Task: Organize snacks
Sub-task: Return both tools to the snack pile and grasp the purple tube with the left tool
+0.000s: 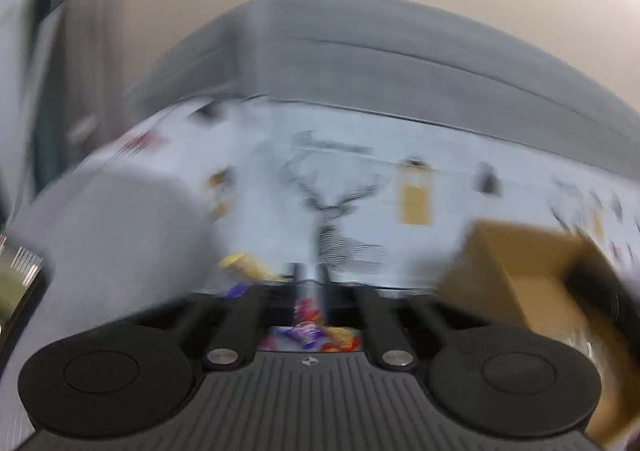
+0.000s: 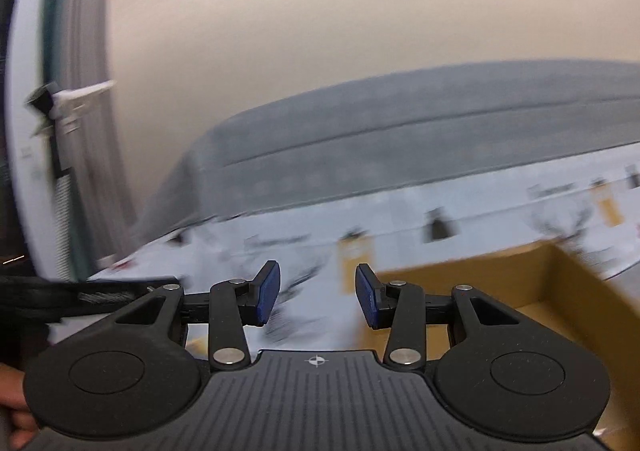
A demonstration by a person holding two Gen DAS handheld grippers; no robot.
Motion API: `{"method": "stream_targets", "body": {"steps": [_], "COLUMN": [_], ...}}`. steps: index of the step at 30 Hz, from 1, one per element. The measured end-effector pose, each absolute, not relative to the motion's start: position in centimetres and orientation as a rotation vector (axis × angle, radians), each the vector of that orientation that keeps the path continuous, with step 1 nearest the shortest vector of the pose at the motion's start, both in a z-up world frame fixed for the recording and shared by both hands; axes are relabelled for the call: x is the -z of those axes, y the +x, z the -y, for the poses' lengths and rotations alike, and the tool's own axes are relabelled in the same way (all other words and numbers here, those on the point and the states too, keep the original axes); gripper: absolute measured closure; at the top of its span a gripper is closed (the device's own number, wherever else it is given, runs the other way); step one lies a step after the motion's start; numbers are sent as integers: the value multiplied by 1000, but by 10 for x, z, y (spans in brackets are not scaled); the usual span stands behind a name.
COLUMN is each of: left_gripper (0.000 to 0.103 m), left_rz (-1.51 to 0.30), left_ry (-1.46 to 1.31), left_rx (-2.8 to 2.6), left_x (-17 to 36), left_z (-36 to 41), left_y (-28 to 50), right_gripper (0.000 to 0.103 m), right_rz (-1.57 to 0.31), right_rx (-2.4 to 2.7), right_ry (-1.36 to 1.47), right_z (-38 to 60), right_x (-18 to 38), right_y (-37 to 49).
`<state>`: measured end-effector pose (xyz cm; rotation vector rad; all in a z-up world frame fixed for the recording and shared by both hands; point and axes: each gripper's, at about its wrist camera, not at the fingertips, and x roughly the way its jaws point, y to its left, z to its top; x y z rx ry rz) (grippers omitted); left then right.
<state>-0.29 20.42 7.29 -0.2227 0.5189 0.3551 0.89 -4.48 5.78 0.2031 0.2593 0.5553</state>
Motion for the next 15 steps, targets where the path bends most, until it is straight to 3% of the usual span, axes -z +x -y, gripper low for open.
{"method": "stream_targets", "body": {"steps": [4, 7, 12, 15], "left_gripper": [102, 101, 101, 101], "left_rz": [-525, -557, -617, -635], "left_ry": [-302, -284, -299, -305], "left_rx": [-396, -401, -418, -423], "left_x": [-70, -62, -37, -28], "left_z": [-230, -233, -241, -245], "left_y": [-10, -7, 3, 6], "right_gripper": [76, 79, 75, 57], "right_rz": [-378, -472, -651, -731], "right_rx": [-641, -632, -593, -561], "right_ry": [209, 200, 233, 243], "right_z": [9, -14, -40, -53], "right_x": [-42, -25, 3, 22], "right_y": [14, 24, 50, 55]}}
